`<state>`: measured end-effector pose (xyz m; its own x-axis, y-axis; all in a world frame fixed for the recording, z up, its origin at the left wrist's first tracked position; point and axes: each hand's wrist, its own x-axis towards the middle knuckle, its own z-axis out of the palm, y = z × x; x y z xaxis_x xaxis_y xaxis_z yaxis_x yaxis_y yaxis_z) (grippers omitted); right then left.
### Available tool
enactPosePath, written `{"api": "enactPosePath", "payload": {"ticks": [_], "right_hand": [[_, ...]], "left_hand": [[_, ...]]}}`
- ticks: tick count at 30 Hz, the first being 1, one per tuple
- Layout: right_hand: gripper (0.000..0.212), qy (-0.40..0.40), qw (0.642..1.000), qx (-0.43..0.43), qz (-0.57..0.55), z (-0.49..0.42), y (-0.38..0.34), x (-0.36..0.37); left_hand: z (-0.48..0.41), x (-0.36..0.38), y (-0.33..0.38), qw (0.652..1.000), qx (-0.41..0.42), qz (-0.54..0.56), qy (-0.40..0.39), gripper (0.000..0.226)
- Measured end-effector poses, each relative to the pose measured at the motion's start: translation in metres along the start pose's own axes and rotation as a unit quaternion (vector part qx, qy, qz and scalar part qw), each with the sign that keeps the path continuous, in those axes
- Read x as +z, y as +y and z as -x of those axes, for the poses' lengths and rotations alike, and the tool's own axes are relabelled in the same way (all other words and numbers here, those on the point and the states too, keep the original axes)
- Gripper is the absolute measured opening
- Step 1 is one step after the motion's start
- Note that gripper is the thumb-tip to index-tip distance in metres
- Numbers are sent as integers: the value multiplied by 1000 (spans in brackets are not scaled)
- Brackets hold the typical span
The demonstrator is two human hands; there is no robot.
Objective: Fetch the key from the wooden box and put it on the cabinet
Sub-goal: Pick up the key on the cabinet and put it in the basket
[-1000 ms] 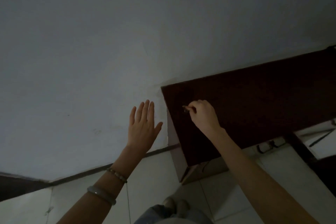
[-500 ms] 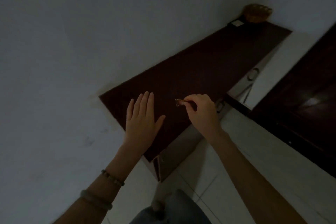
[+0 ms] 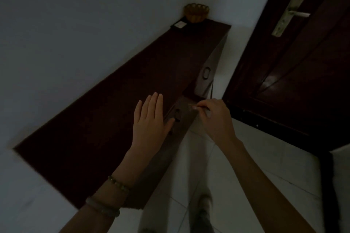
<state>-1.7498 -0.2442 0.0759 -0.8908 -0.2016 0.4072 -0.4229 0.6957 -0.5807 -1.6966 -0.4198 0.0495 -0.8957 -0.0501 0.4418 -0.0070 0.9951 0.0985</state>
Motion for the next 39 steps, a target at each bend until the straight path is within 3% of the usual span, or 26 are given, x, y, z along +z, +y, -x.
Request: {"api": "enactPosePath", "payload": {"ticks": [16,25,39], "right_hand": [[8,15,1000,-13,18,-115,188,-98],[7,10,1000,-18,11,-204,246,-74],[7,3,999,-48,-7,-422,301,-17]], "left_hand": [[-153,95,166,999,0,30,-30,67],[-240,148,167,999,-9,9,-50,68],[-453,232,137,997,-41,28,-64,66]]}}
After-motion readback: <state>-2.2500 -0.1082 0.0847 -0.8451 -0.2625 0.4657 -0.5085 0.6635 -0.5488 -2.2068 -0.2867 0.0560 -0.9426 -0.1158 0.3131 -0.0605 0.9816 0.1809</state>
